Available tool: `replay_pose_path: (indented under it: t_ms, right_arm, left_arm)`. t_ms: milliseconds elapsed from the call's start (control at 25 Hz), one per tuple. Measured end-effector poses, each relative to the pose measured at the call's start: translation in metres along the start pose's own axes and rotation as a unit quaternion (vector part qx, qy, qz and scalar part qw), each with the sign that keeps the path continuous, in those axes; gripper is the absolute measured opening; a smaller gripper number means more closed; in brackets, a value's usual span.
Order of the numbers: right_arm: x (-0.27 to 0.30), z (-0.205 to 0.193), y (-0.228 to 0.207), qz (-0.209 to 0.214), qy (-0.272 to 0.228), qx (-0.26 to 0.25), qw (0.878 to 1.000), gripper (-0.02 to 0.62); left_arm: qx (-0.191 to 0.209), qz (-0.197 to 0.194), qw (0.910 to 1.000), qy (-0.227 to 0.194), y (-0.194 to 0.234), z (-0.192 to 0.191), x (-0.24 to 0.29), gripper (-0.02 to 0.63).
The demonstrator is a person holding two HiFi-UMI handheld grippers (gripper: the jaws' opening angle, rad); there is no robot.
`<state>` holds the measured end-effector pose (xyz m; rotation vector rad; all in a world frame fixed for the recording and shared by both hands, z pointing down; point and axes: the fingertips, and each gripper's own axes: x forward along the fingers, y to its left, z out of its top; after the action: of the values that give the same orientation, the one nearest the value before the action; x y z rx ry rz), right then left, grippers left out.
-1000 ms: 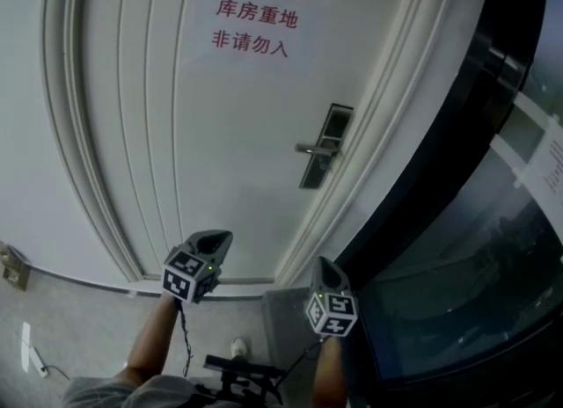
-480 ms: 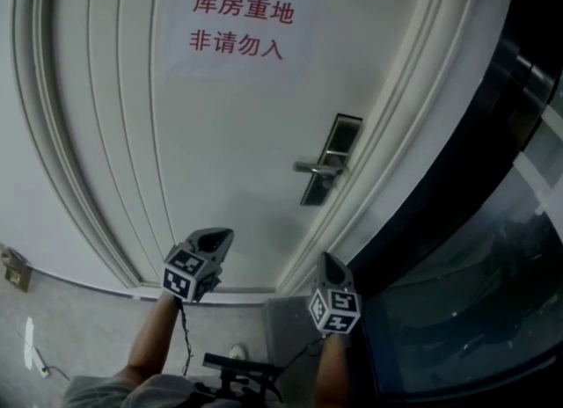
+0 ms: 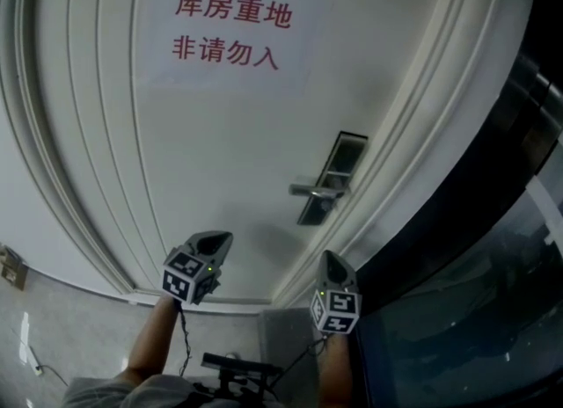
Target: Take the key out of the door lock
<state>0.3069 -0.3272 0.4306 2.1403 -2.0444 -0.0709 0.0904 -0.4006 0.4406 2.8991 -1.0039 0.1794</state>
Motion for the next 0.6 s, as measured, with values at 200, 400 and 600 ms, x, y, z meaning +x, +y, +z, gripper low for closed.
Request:
replay_pose_path:
  t_ms: [200,400,600]
  right_arm:
    - [0.021,0.008,-0.01,0.007,-0.005,-0.008,1.0,0.012]
    - [0.041,0.019,-0.016,0.011,-0.012,-0.016,1.0,0.012]
    - [0.059,0.03,-0.02,0.017,-0.018,-0.026,0.999,0.012]
  left_arm:
    - [-0.003,0.006,1.0,0.004,0.007,-0.002,0.016,-0.008]
    - [-0.008,0.013,0.9999,0.003,0.016,-0.001,0.025,-0.008]
    - [-0.01,0.024,0.9996,-0.003,0.025,0.003,0.031,-0.008]
